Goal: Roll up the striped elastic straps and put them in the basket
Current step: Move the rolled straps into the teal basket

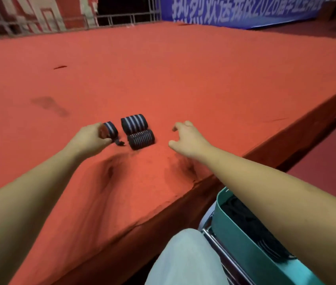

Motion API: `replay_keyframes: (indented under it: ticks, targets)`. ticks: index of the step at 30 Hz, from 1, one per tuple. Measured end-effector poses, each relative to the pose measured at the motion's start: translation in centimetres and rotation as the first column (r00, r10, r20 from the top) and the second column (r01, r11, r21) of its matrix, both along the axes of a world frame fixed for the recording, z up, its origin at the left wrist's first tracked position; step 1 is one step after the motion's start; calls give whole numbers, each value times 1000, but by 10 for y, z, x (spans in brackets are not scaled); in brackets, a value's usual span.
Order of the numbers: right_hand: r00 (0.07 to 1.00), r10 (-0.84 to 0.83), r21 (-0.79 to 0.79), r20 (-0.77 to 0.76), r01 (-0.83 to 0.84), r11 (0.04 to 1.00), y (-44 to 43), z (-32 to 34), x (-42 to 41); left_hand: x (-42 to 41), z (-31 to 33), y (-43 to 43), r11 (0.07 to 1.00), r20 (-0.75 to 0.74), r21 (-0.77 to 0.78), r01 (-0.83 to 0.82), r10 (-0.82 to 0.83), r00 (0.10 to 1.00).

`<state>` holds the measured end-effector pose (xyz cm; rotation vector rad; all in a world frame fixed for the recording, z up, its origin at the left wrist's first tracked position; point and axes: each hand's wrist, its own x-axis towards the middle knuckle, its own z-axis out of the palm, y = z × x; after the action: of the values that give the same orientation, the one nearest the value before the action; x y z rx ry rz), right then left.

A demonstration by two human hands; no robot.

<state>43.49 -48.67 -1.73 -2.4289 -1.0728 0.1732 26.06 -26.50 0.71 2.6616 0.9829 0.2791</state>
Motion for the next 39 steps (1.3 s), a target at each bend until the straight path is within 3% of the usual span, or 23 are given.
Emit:
replay_keyframes:
  ticks: [6,10,13,18,23,26,28,30,34,37,39]
  targets:
    - [976,204,-54,70,-200,978,84,-8,-3,5,-20,51,999,32,-11,-34,34,999]
    - [950,295,-188,105,-272,944,119,-23,5,27,-35,81,996,51,-74,-38,42,998]
    - [916,362,-265,176,-310,913,135,-32,15,47,-50,104,995,-22,-85,-52,51,998]
    - [833,466,-344,296,-363,866,151,-35,23,62,-56,123,992,-204,73,-104,117,972]
    - [826,483,-368,291,-370,853,147,-34,16,63,-49,118,980,-142,-184,-71,45,989]
    - [859,437,-256,268,-374,891,133,-30,11,51,-41,106,980,-147,-181,-77,50,988]
    - [919,367,-108,144,-354,929,118,-28,10,40,-39,95,979,-94,-195,-56,38,995]
    - [953,302,44,12,-302,952,99,-21,9,25,-37,83,949,19,-313,-39,47,999]
    - [951,244,254,-190,-193,948,51,-10,2,2,-25,43,714,400,-674,190,136,906]
    - [950,203,319,-239,-121,940,13,-7,-2,-1,-16,-6,574,537,-731,368,153,830]
    - [946,177,351,-271,-74,934,-14,-5,-3,3,-16,-30,565,551,-719,404,109,828]
